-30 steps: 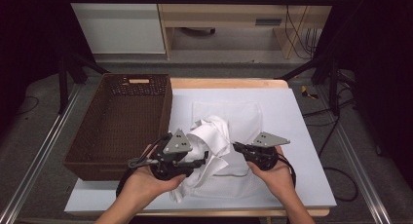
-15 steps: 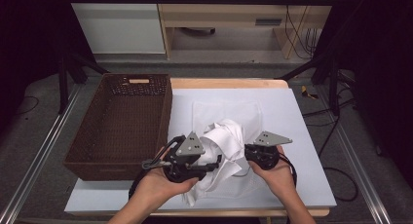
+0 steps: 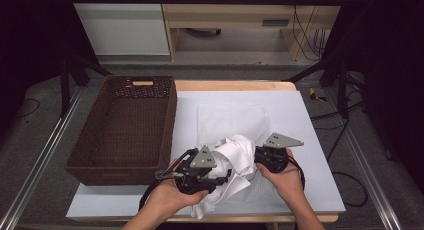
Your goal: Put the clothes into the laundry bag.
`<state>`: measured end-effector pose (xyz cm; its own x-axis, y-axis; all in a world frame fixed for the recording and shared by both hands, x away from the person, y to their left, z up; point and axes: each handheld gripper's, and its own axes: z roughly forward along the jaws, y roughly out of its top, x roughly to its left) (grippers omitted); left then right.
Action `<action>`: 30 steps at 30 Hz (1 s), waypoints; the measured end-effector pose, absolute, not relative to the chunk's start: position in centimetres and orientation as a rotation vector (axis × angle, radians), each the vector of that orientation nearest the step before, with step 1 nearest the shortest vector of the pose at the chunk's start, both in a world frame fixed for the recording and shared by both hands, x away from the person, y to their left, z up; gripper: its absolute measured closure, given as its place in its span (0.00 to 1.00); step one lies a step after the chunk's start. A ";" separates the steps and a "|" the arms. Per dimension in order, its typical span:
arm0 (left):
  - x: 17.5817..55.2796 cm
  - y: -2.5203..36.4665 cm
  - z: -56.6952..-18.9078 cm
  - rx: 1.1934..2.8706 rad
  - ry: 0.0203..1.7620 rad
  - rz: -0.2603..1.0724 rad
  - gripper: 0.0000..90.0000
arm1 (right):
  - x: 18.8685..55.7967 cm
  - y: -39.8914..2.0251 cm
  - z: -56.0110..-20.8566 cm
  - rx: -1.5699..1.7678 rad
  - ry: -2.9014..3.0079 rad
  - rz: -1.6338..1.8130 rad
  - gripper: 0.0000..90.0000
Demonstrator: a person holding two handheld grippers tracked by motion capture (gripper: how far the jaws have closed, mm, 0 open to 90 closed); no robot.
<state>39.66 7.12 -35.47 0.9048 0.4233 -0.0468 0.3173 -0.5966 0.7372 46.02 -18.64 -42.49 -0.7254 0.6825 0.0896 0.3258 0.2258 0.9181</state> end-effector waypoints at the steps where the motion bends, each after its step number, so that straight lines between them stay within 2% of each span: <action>1: 39.7 7.1 -35.7 2.251 0.528 0.163 0.76 | 46.1 -18.7 -42.4 0.932 2.173 1.491 0.99; 17: 40.2 7.7 -38.2 2.264 0.537 0.126 0.76 | 46.6 -17.3 -41.6 0.931 2.188 1.397 0.99; 30: 40.4 8.2 -38.5 2.262 0.555 0.123 0.76 | 46.5 -17.6 -40.7 0.917 2.189 1.375 0.99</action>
